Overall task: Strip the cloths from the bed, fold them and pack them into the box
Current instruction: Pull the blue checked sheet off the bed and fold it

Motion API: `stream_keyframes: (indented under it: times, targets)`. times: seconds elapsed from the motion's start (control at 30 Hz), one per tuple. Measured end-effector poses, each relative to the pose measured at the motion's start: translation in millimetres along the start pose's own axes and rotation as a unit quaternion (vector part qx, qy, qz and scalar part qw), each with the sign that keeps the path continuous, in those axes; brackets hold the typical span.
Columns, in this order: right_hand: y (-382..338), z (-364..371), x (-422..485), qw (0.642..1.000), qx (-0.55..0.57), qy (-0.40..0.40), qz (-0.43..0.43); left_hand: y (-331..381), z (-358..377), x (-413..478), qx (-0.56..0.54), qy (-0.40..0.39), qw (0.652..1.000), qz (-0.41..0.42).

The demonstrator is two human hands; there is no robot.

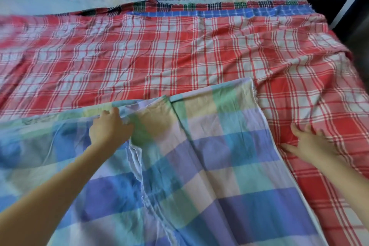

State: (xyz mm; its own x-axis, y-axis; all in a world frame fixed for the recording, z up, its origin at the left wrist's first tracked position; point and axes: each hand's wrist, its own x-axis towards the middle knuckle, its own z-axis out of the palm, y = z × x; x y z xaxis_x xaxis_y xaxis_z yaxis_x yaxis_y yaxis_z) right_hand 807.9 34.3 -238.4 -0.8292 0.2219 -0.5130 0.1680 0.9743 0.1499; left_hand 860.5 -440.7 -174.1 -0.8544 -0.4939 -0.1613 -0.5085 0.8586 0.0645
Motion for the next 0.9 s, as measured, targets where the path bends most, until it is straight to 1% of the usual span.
stream_keyframes:
  times: [0.07,0.13,0.2,0.23,0.3,0.33,0.43,0.5,0.57,0.63,0.7,0.73,0.8,0.83,0.9]
  targets:
    - [-3,-2,-1,1.0,0.002,-0.004,0.008,-8,-9,-1,-0.073,-0.039,0.996,0.019]
    - [-7,-7,-2,1.0,0.009,-0.013,0.016,-1,-23,1,-0.099,-0.035,0.993,0.047]
    - [-11,-11,-7,1.0,0.016,-0.016,0.021,19,-43,3,-0.138,-0.063,0.988,0.039]
    - [-13,-12,-8,0.999,0.017,-0.016,0.024,32,-54,3,-0.197,-0.088,0.976,0.021]
    - [-15,-15,-12,0.999,0.019,-0.016,0.027,58,-75,6,-0.338,-0.149,0.929,-0.036]
    - [-16,-15,-13,0.999,0.023,-0.016,0.027,72,-87,8,-0.377,-0.172,0.909,-0.05]
    - [-15,-15,-16,0.999,0.041,-0.002,0.029,131,-116,15,-0.411,-0.216,0.886,-0.017]
    - [-15,-10,-15,0.999,0.034,0.024,0.014,174,-125,21,-0.417,-0.233,0.879,0.006]
    - [-13,-5,-12,0.999,0.029,0.039,-0.001,219,-125,22,-0.404,-0.242,0.882,0.018]
    - [-10,-4,-10,0.999,0.038,0.032,-0.011,260,-118,23,-0.398,-0.275,0.875,0.018]
    - [-10,-5,-11,0.998,0.048,0.024,-0.008,283,-104,27,-0.371,-0.315,0.873,0.002]
    - [-8,-6,-11,0.999,0.049,0.021,-0.006,292,-95,32,-0.359,-0.324,0.875,-0.005]
    - [-10,-6,-13,0.999,0.04,0.017,-0.008,298,-78,39,-0.329,-0.298,0.896,-0.016]
    - [-10,-5,-13,0.999,0.038,0.02,-0.009,299,-71,42,-0.305,-0.266,0.914,-0.017]
    - [-10,-6,-12,0.999,0.036,0.017,-0.009,302,-62,45,-0.225,-0.187,0.956,0.023]
